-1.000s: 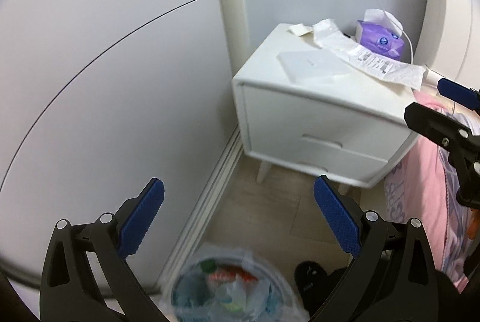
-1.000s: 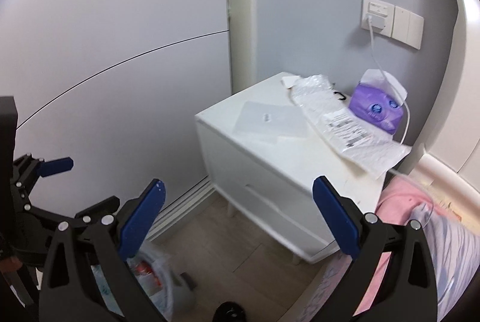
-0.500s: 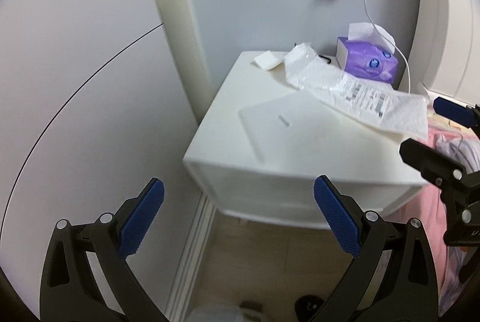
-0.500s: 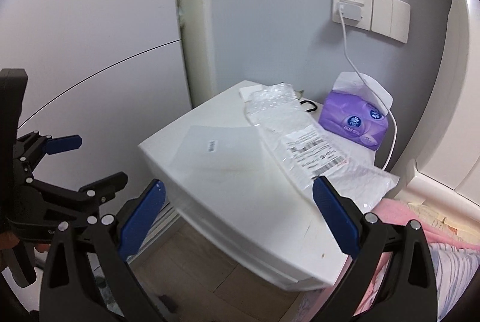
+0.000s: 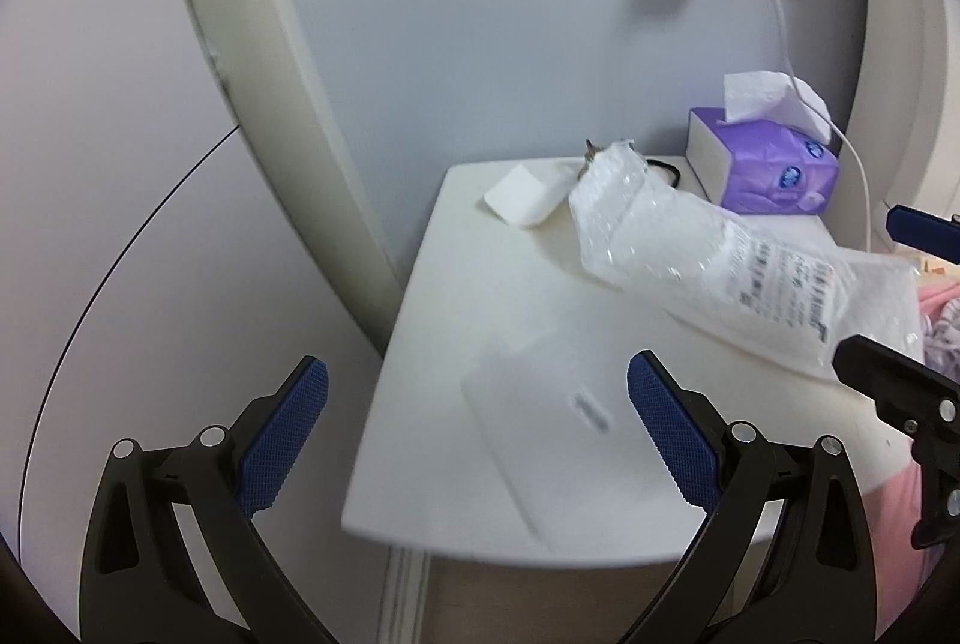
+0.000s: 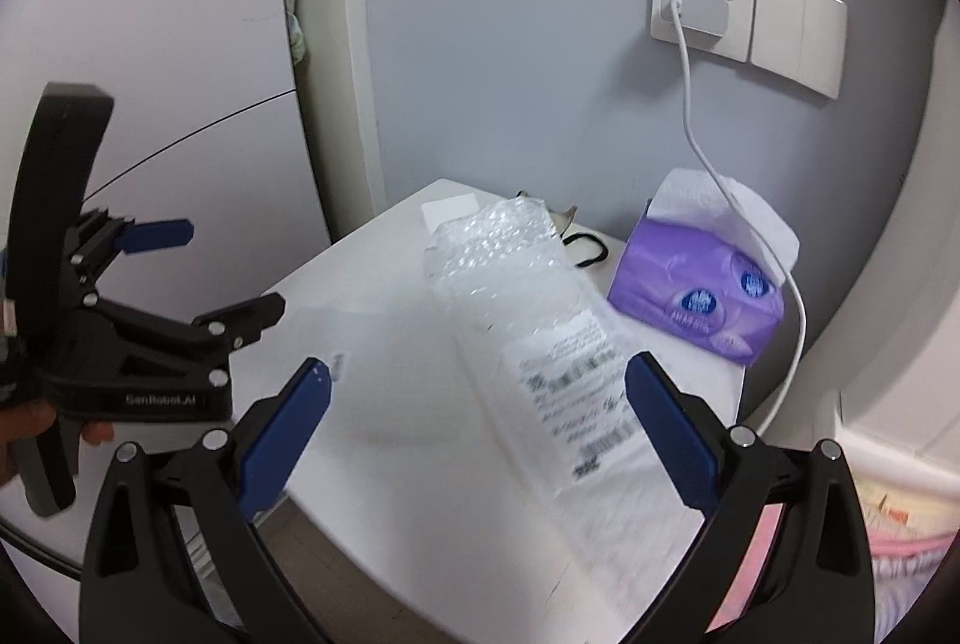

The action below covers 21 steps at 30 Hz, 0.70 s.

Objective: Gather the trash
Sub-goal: 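Move the left gripper down toward the white paper card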

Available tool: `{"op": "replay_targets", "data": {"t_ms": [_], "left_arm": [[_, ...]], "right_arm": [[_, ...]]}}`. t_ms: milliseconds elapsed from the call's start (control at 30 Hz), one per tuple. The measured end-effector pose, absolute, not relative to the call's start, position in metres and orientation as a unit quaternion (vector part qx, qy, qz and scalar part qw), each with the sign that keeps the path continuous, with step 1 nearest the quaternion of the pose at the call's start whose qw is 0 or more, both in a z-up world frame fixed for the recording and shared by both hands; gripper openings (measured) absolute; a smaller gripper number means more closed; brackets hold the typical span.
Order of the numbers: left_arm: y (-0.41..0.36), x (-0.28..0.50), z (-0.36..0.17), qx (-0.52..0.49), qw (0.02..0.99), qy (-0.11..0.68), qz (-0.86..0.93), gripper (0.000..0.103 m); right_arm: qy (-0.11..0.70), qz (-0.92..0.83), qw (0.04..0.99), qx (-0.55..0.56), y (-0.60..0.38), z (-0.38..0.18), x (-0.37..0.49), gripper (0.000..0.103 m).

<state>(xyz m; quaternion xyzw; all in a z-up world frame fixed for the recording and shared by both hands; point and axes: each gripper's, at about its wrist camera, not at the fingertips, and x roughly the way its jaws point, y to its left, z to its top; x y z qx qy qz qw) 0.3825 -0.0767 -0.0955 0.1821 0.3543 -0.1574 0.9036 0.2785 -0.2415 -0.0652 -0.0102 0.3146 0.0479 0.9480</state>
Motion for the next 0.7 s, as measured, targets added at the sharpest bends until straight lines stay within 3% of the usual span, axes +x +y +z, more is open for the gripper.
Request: {"op": "replay_targets", "data": {"t_ms": [700], "left_arm": [[-0.108, 0.509, -0.137, 0.235, 0.855, 0.388, -0.250, 0.097]], "right_arm": [[0.342, 0.038, 0.939, 0.002, -0.247, -0.076, 0.358, 0.096]]}}
